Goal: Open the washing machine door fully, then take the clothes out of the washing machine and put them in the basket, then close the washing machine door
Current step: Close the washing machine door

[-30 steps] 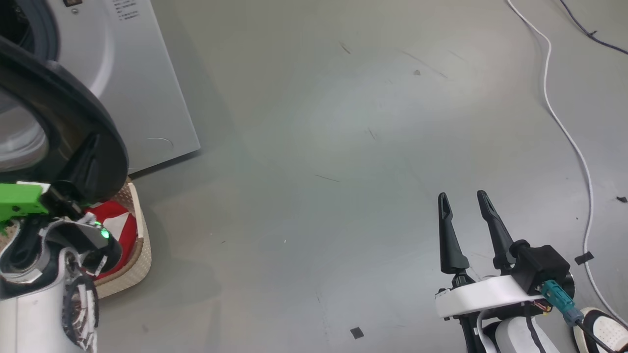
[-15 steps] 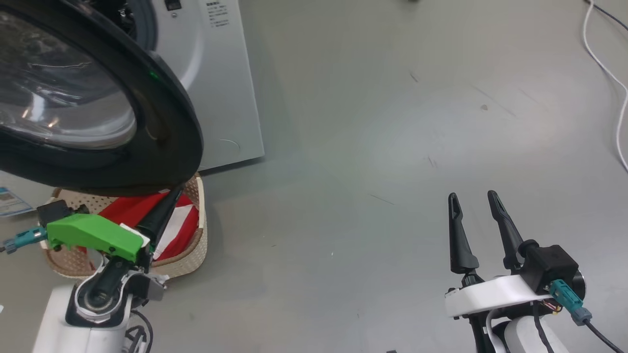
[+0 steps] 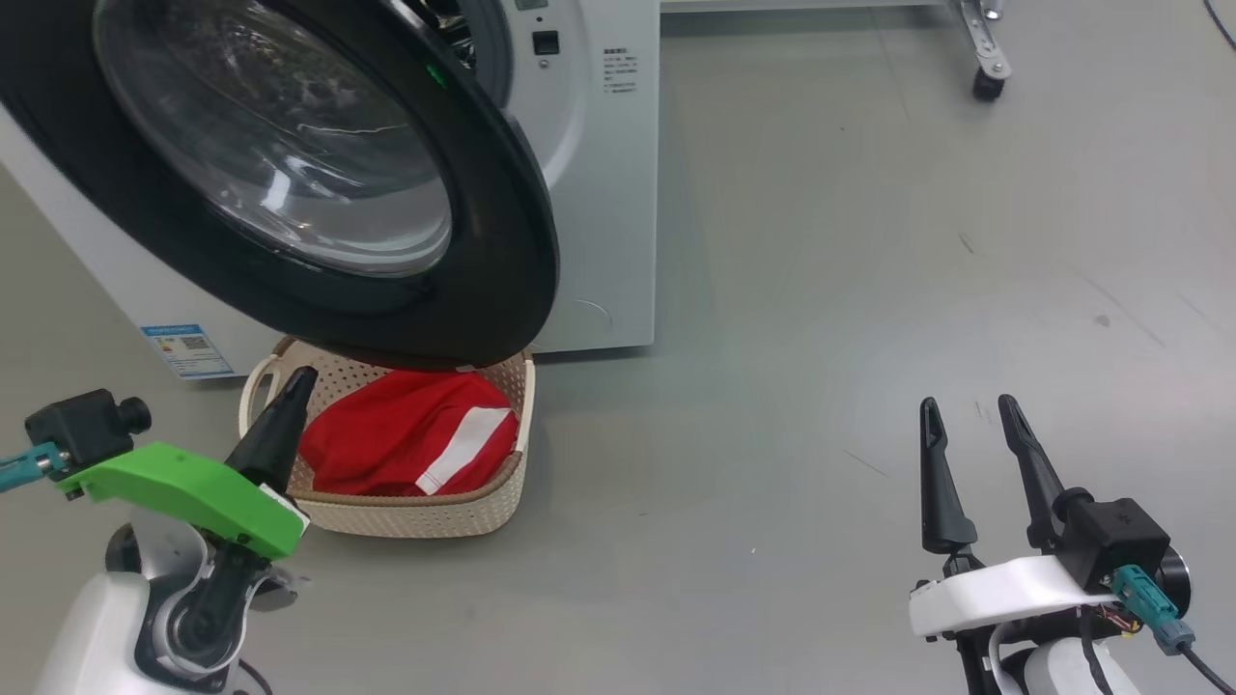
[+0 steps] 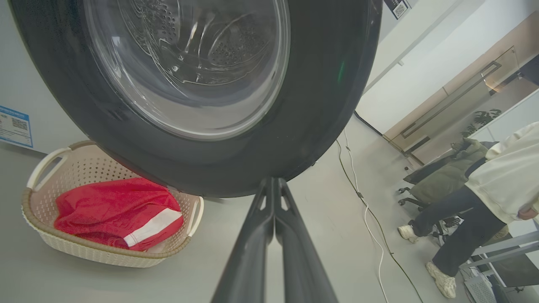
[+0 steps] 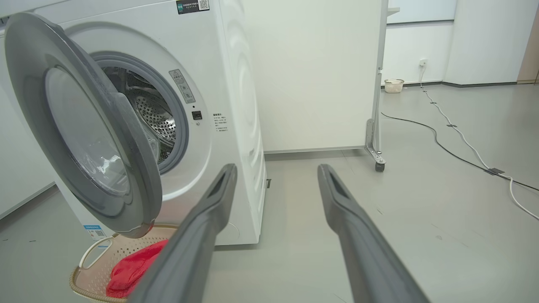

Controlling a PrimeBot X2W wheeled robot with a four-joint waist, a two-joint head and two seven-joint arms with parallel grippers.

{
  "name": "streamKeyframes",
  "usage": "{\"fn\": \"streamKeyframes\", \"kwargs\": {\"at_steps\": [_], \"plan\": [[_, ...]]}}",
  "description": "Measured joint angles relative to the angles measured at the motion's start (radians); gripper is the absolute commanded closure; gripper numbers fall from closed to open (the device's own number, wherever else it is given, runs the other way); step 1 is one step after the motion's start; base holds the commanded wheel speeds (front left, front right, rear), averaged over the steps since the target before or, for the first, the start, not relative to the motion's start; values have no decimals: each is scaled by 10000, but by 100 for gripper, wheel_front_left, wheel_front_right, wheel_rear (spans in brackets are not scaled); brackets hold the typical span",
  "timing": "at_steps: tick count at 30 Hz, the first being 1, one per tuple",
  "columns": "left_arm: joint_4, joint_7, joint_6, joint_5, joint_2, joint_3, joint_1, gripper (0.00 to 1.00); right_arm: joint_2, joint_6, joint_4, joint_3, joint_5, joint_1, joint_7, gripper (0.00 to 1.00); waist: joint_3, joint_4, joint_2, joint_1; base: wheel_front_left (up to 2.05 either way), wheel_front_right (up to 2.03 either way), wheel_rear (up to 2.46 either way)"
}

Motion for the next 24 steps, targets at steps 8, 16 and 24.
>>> {"fn": "streamKeyframes", "kwargs": {"at_steps": [8, 16, 24], "plan": [[-483, -1651, -2, 2092, 443, -337, 531, 100, -8, 0, -217, 0, 46, 35, 0, 0, -282, 946, 0, 0, 0, 0, 0], [-552, -3135, -2, 3628, 669, -573, 1160, 100, -8, 0, -332, 50, 46, 76, 0, 0, -369, 1492, 0, 0, 0, 0, 0], [-506, -4034, 105, 4460, 633, -792, 1535, 0, 0, 0, -341, 173, 44, 140, 12, 0, -315, 1628, 0, 0, 0, 0, 0]]}}
